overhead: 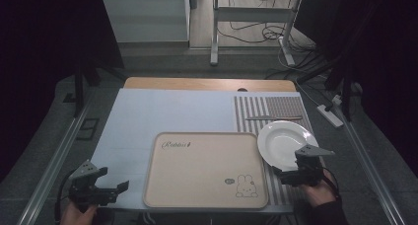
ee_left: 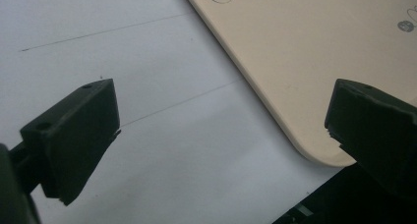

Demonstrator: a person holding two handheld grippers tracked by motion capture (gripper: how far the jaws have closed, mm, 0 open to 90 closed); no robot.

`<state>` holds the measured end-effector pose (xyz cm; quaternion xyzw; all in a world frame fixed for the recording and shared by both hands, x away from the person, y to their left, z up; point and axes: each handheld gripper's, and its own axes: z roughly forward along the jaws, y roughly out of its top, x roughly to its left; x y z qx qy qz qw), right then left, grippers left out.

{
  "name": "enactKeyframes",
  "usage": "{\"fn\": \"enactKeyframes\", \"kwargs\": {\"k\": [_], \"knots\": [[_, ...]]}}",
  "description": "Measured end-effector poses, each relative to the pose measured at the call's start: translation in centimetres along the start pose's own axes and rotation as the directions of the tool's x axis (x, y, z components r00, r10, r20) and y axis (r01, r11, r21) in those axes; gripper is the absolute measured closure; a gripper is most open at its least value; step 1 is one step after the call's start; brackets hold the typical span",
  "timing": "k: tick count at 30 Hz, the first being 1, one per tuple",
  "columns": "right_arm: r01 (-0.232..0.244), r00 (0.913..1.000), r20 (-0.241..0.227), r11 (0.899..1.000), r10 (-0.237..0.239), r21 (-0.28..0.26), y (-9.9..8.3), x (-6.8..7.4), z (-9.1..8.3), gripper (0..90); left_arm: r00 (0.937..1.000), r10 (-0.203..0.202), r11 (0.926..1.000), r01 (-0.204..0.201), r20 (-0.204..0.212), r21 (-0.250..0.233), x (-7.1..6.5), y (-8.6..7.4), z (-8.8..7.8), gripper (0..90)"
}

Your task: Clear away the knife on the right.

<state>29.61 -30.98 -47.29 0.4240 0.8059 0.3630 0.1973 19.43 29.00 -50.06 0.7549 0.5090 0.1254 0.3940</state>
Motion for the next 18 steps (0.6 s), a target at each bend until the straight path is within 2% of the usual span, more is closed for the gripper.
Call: {"fn": "enactKeyframes", "kwargs": {"k": [7,15,18], "knots": [[-0.029,0.9996,-0.003,0.999,0.029,0.036,0.9,-0.5,1.3,0.0,1.0,-0.001,1.0,0.001,0.0,0.002,0.0,0.0,0.0,1.1],[-0.012,0.9999,0.004,0.999,0.012,0.047,2.0,-0.7,2.3,0.0,1.0,0.0,1.0,0.0,0.0,0.002,0.0,0.0,0.0,1.1],[-0.028,0.9996,0.002,0.998,0.028,0.054,2.3,-1.0,2.7,0.0,1.0,0.0,1.0,0.0,0.001,0.002,0.0,0.0,0.0,1.1]]}}
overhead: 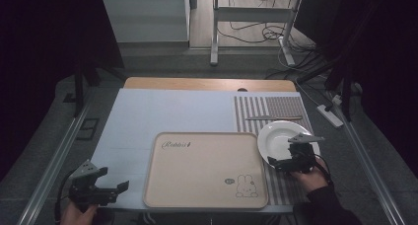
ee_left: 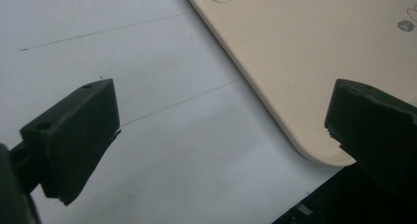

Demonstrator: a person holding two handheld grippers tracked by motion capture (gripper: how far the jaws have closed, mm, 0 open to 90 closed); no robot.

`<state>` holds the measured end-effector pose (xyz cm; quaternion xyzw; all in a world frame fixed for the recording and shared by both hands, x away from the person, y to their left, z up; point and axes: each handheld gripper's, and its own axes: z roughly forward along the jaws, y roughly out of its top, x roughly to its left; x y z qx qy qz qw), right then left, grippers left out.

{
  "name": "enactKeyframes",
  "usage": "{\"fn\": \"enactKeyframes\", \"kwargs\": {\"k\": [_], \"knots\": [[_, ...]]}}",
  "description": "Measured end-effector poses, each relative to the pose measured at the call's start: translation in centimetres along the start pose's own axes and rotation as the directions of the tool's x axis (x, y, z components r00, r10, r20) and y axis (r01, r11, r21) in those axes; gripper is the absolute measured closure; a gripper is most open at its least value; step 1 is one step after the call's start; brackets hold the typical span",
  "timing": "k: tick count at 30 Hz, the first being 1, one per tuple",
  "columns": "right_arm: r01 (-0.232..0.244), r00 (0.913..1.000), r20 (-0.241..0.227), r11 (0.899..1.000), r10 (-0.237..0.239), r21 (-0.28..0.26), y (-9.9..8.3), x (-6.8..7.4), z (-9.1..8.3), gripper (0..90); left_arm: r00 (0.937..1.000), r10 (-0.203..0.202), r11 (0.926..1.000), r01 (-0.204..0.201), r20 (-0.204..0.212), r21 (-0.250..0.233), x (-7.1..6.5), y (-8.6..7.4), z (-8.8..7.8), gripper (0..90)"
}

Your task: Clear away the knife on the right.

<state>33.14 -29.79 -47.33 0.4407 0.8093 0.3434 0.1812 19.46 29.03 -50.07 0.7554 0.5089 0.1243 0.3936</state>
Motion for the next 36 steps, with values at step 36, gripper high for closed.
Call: {"fn": "enactKeyframes", "kwargs": {"k": [36], "knots": [[-0.004,0.9992,0.04,0.996,0.0,0.087,4.7,-4.4,5.0,0.0,0.9999,-0.008,0.9999,0.008,0.011,0.007,0.1,0.0,0.1,0.5]]}}
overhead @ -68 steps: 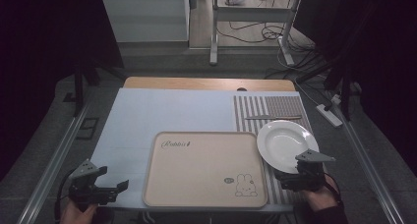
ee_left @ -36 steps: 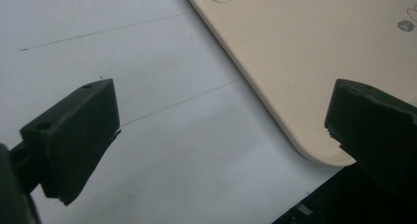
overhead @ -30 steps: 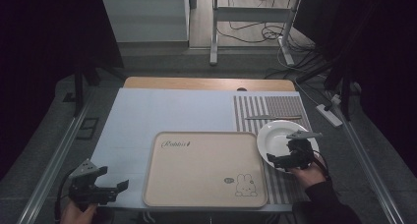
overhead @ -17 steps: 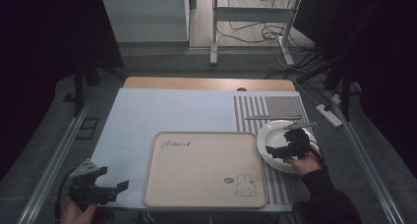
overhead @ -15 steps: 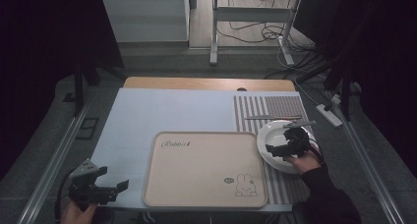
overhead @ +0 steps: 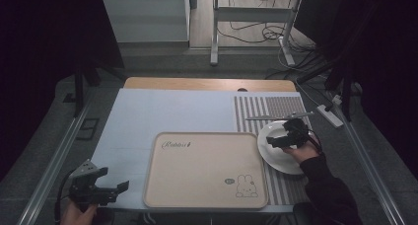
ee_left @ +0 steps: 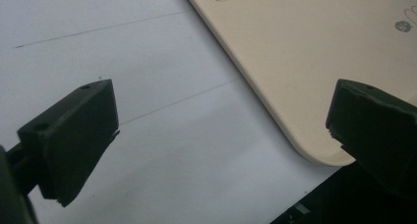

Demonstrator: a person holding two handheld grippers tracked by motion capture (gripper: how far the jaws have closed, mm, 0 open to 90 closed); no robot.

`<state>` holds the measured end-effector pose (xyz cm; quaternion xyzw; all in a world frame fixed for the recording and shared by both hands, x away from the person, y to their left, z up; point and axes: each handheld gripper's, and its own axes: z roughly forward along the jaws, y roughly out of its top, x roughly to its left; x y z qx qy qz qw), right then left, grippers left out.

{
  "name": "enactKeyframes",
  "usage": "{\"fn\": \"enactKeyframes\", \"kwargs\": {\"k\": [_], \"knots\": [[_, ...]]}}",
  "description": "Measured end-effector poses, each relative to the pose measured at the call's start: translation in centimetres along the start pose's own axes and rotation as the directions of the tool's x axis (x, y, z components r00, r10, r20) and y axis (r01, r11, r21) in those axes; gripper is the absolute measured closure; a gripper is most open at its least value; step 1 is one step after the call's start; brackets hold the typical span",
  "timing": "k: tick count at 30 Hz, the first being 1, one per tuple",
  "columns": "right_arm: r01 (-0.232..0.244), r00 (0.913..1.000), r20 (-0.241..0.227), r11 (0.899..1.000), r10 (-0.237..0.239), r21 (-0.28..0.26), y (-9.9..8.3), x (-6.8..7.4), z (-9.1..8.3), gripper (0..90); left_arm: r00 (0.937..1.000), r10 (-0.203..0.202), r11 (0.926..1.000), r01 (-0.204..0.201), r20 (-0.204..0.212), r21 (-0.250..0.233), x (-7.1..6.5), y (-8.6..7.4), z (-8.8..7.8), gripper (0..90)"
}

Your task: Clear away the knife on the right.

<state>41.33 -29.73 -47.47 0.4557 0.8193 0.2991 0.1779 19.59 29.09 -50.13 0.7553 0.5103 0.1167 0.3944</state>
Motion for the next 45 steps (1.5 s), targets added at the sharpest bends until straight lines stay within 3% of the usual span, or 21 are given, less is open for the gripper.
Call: {"fn": "enactKeyframes", "kwargs": {"k": [17,34,37,39,41,43,44,45], "knots": [[-0.022,0.9997,0.013,1.0,0.022,0.019,2.4,-1.8,1.9,0.0,1.0,0.004,1.0,-0.004,0.003,0.005,-0.1,0.0,0.1,0.5],[0.003,0.9995,0.031,0.999,-0.004,0.04,5.7,-3.0,3.7,2.4,1.0,0.003,1.0,-0.003,0.005,0.005,0.0,0.0,0.1,0.5],[0.012,0.9996,0.026,0.999,-0.013,0.047,6.1,-3.0,4.1,8.4,1.0,0.003,1.0,-0.003,0.005,0.004,0.0,0.0,0.1,0.5],[0.025,0.9993,0.025,0.998,-0.026,0.051,6.4,-3.1,4.3,18.2,1.0,0.003,1.0,-0.003,0.005,0.004,0.0,0.0,0.1,0.5],[0.031,0.9994,0.014,0.998,-0.032,0.055,6.6,-3.2,4.6,31.7,1.0,0.003,1.0,-0.003,0.005,0.004,0.0,0.0,0.1,0.5],[0.024,0.9995,-0.025,0.997,-0.022,0.075,7.0,-3.5,5.0,55.0,1.0,0.004,1.0,-0.004,0.005,0.005,0.0,0.0,0.1,0.5],[0.024,0.9995,-0.025,0.997,-0.022,0.075,7.0,-3.5,5.0,55.0,1.0,0.004,1.0,-0.004,0.005,0.005,0.0,0.0,0.1,0.5],[0.023,0.9991,-0.038,0.997,-0.02,0.08,7.1,-3.6,5.2,61.8,1.0,0.004,1.0,-0.004,0.005,0.005,0.0,0.0,0.1,0.5]]}}
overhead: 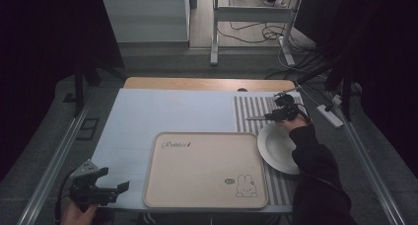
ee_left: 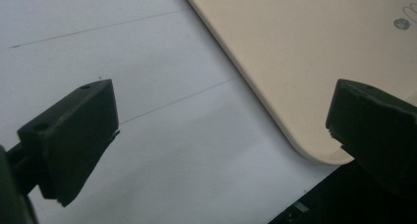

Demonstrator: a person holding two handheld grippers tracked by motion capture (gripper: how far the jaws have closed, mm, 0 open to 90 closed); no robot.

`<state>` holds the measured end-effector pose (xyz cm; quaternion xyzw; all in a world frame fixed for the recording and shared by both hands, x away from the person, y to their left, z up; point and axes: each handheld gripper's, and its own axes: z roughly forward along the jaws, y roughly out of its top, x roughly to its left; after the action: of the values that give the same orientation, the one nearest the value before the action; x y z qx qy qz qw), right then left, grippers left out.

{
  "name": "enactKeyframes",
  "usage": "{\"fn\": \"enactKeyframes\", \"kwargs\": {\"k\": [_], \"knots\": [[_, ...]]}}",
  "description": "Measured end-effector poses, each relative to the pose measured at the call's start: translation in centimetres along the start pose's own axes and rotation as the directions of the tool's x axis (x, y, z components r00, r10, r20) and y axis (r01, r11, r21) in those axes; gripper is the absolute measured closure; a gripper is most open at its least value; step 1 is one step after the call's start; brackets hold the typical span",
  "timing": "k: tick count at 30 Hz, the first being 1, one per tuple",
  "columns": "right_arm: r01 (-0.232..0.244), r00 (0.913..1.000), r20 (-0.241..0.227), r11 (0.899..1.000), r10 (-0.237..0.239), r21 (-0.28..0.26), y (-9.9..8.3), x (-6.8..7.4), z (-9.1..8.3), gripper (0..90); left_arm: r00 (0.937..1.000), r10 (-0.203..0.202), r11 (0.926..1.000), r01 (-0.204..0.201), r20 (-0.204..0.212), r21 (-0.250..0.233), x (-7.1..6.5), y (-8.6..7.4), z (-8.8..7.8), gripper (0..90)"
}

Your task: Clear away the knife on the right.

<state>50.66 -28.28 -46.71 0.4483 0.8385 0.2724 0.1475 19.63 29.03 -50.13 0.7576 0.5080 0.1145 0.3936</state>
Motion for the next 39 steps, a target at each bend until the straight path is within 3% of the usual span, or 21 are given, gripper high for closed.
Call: {"fn": "enactKeyframes", "kwargs": {"k": [4,5,13,15,19,32,39], "knots": [[-0.009,0.9979,-0.064,0.999,0.013,0.049,0.4,-0.8,1.1,89.0,1.0,0.0,1.0,0.0,0.001,-0.001,0.0,0.0,0.0,0.5],[0.0,0.9981,-0.062,0.999,0.004,0.053,0.4,-0.9,1.4,90.0,1.0,0.001,1.0,-0.001,0.001,-0.001,0.0,0.0,0.0,0.5],[0.002,0.9995,-0.032,0.992,0.002,0.128,0.2,-2.2,3.3,90.0,1.0,0.0,1.0,0.0,0.003,-0.002,0.0,0.0,0.0,0.5],[-0.008,0.999,-0.044,0.992,0.014,0.123,0.2,-2.7,3.4,90.0,1.0,0.0,1.0,0.0,0.002,-0.001,0.0,0.0,0.0,0.5],[-0.013,0.9995,-0.027,0.991,0.017,0.135,0.0,-3.5,3.5,90.0,1.0,0.0,1.0,0.0,0.001,-0.001,0.0,0.0,0.0,0.5],[-0.046,0.9989,0.005,0.994,0.046,0.103,0.2,-5.6,3.7,90.0,1.0,0.0,1.0,0.0,-0.003,0.002,0.0,0.0,0.0,0.6],[-0.052,0.9962,0.074,0.992,0.044,0.112,0.6,-6.8,3.8,90.0,1.0,-0.001,1.0,0.001,-0.003,0.003,0.0,0.0,0.0,0.7]]}}
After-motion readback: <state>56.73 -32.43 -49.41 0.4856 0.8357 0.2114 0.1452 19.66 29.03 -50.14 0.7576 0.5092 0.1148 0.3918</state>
